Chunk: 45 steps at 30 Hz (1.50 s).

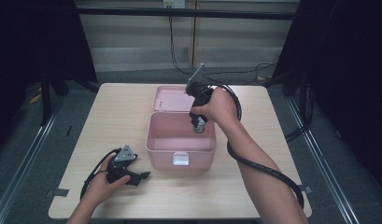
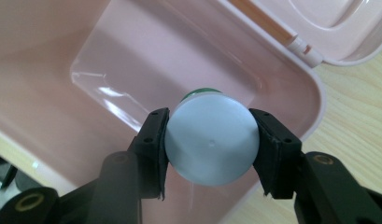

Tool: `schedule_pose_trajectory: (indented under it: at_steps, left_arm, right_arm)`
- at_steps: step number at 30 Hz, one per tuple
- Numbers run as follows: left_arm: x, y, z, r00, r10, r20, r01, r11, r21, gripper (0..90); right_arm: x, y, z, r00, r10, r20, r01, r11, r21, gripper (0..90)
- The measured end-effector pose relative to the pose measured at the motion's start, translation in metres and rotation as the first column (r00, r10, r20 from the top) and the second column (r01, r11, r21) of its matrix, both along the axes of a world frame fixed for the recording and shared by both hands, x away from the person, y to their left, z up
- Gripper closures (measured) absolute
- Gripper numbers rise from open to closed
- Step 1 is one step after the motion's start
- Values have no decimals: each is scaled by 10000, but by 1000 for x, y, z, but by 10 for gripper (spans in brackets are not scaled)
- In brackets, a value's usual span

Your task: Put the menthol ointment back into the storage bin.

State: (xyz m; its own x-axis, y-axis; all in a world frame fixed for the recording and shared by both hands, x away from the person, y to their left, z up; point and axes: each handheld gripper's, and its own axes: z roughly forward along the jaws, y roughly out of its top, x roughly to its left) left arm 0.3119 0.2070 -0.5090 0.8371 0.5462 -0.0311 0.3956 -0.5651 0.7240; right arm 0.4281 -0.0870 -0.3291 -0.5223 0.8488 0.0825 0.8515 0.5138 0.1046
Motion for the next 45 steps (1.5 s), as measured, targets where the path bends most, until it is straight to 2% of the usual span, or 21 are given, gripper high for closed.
schedule_pose_trajectory:
  at_steps: [4, 6, 8, 9, 17, 21, 25, 33, 36, 45]
  left_arm:
    - [0, 0, 0, 10000, 2, -3, -2, 10000, -4, 123]
    - [0, 0, 0, 10000, 2, -2, -2, 10000, -3, 123]
    - [0, 0, 0, 10000, 6, -6, -6, 10000, -14, 123]
    - [0, 0, 0, 10000, -24, -21, 24, 10000, -24, 115]
    - [0, 0, 0, 10000, -43, -23, 43, 10000, -22, 114]
    - [0, 0, 0, 10000, -44, -23, 44, 10000, -21, 114]
    - [0, 0, 0, 10000, -38, -18, 38, 10000, -19, 114]
    - [0, 0, 0, 10000, -18, -2, 18, 10000, -3, 114]
    - [0, 0, 0, 10000, -16, -3, 16, 10000, 0, 114]
    - [0, 0, 0, 10000, -58, -18, 58, 10000, 3, 113]
  right_arm:
    - [3, 4, -9, 9989, -458, -136, 459, 9989, 39, 511]
    - [5, 9, -16, 9974, -691, -196, 688, 9975, -161, 511]
    - [5, 10, -19, 9967, -772, -239, 768, 9969, -185, 511]
    - [6, 12, -23, 9948, -985, -269, 980, 9950, -217, 511]
    - [10, 17, -37, 9881, -1538, -20, 1538, 9879, -176, 511]
    - [11, 18, -41, 9870, -1609, -21, 1608, 9868, -176, 511]
    - [12, 18, -46, 9858, -1671, 169, 1675, 9856, -229, 511]
    - [12, 15, -57, 9777, -2082, 275, 2085, 9780, -71, 510]
    - [12, 16, -59, 9762, -2121, 460, 2125, 9772, -25, 510]
    - [12, 18, -67, 9751, -2143, 576, 2148, 9767, -23, 510]
